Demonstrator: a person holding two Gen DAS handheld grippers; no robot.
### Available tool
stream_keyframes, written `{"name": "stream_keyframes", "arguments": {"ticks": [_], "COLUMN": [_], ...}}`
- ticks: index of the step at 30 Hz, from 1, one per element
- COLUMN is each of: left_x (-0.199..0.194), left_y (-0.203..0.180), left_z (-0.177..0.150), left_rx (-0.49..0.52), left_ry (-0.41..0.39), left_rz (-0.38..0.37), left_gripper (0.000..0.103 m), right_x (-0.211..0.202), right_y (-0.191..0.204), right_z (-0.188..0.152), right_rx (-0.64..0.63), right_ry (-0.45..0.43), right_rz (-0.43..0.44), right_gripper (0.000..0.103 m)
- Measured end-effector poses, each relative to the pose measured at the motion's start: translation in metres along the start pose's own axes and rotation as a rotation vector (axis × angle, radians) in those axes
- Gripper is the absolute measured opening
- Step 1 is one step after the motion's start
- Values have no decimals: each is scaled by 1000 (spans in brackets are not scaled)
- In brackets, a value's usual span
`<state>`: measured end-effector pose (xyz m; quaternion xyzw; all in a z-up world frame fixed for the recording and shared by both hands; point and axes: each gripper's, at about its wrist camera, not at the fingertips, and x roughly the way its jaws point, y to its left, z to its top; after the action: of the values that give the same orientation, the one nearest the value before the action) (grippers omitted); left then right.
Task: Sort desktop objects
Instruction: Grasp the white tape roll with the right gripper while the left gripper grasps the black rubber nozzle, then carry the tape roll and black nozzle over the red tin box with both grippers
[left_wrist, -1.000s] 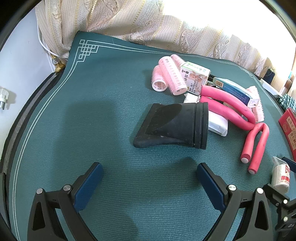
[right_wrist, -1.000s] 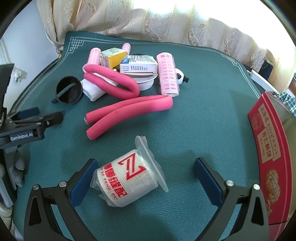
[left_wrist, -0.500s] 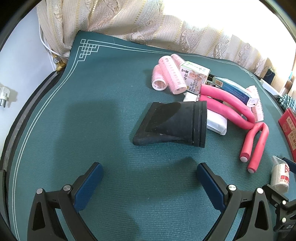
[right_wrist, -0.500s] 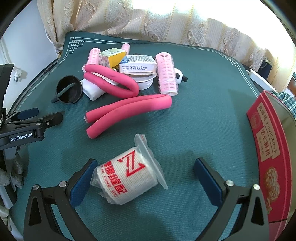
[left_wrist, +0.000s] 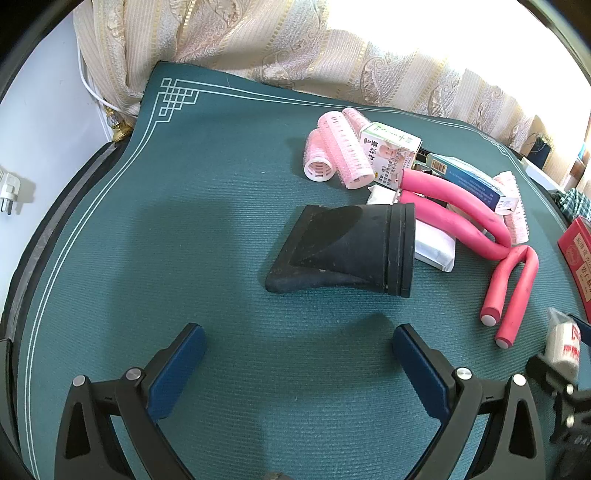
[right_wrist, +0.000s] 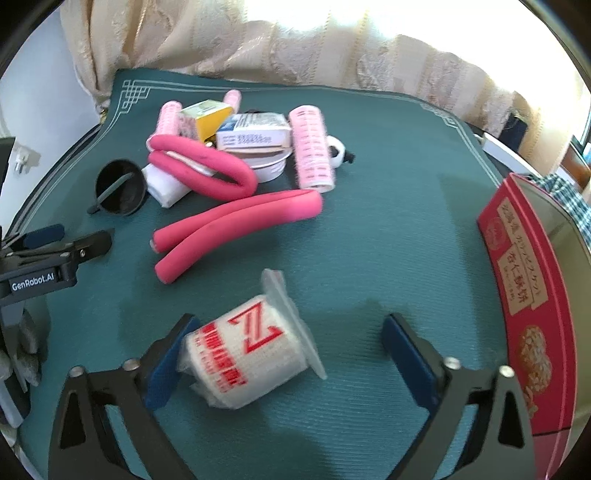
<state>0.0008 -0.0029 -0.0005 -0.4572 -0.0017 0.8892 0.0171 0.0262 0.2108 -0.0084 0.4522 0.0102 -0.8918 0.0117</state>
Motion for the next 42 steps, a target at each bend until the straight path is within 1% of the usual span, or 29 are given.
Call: {"name": "stream_keyframes", "arguments": {"ticks": [1,2,4,6,9,12,14,17,20,23,27,29,30,31,32,33,36,39,42], "left_x": [0,0,0,0,0,-1,-8,-25,-32,-21,0,9,13,16,16,17,18,8,-3], "left_y": [0,0,-1,0,-1,0,4,0,-11,-17,-12,-7,-6,-4,-2,1,3,11,21], "left_z": [0,0,0,0,0,0,0,0,13,26,32,33,33,34,35,36,36,33,30], "left_rx": [1,2,2,3,4,3,-5,14,47,73,73,53,46,38,25,7,3,-22,-58], "left_ry": [0,0,0,0,0,-4,-39,-114,-145,-123,-93,-77,-60,-44,-43,-42,-46,-96,-147], "left_rz": [0,-1,-2,-3,-3,-15,-63,-81,-56,-7,6,-13,-25,-54,-84,-101,-113,-185,-242], "left_gripper": [103,103,103,103,103,102,102,102,102,102,102,102,92,79,75,75,75,75,74], "right_x": [-1,-2,-4,-5,-6,-7,-9,-9,-9,-10,-10,-10,-11,-11,-11,-10,-11,-14,-22], "right_y": [0,0,0,0,-2,-6,-8,-8,-8,-9,-10,-10,-11,-11,-10,-10,-10,-12,-16], "right_z": [0,0,-1,0,-1,-1,-3,-3,-4,-4,-4,-4,-4,-4,-4,-5,-4,-5,-6], "right_rx": [-1,-3,-7,-7,5,26,35,37,40,45,49,50,51,54,58,60,63,72,84], "right_ry": [-8,-16,-29,-36,-41,-50,-57,-57,-57,-58,-60,-60,-61,-61,-62,-62,-64,-80,-122], "right_rz": [2,5,11,16,26,53,66,69,72,77,84,84,85,86,86,86,89,100,123], "right_gripper": [80,77,64,58,54,53,53,53,53,53,53,53,53,53,53,53,53,53,53]}}
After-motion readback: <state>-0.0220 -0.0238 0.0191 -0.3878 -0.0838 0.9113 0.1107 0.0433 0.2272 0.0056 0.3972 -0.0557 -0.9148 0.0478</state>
